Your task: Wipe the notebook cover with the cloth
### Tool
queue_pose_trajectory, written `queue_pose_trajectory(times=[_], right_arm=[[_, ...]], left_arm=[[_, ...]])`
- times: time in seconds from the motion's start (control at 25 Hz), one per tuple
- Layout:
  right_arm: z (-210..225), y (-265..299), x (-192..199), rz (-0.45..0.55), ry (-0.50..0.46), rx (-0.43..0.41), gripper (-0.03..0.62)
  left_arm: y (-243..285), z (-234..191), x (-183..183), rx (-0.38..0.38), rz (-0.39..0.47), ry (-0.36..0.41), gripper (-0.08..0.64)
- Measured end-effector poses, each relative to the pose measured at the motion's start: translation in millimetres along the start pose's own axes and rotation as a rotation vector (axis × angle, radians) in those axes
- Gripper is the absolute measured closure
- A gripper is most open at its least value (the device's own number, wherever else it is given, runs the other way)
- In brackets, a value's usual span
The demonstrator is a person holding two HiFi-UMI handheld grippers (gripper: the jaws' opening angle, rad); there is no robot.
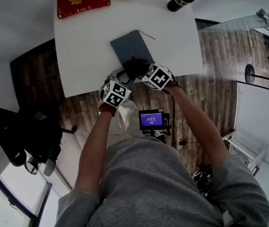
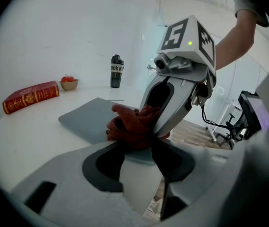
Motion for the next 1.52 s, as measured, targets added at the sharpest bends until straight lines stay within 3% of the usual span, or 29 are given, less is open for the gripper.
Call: queue_pose_trajectory(times=[0.4, 0.6, 0.72, 1.0, 1.12, 1.52], right_arm=[[0.8, -30.6, 20.5, -0.041, 0.073, -0.076, 0.422], [50.3, -57.3, -24.7, 0.11, 0.119, 0.048, 0.419], [78.2, -45.2, -62.6, 0.141, 0.086, 0.117, 0.417], [106.0, 15.2, -121.3, 0.027, -0.043, 0.167, 0.416], [107.5, 36.7, -119.2, -0.062, -0.047, 0.146, 0.416], [89.4, 30.0, -94.4, -0.071, -0.009, 0.132, 0.422]], left_arm=[[0.4, 6.1, 1.1, 0.043, 0.006, 0.015, 0.305], [-0.2, 6.9, 2.6, 0.035, 0.013, 0.03, 0.316], [-0.6, 7.7, 1.5, 0.04, 0.014, 0.025, 0.313], [-0.7, 6.5, 0.0, 0.038, 0.012, 0.0, 0.333], [0.0, 3.0, -1.1, 0.027, 0.012, -0.004, 0.345], [-1.3, -0.9, -0.6, -0.007, 0.01, -0.036, 0.38]])
Point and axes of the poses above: the fingertips, and each gripper's own axes: y forward along the fingers, z to its right, x out of its underside, the point moved 9 cm from there along -y, backward along the fingers, and after that the axes turned 8 degrees about z, right-handed, at the moved point
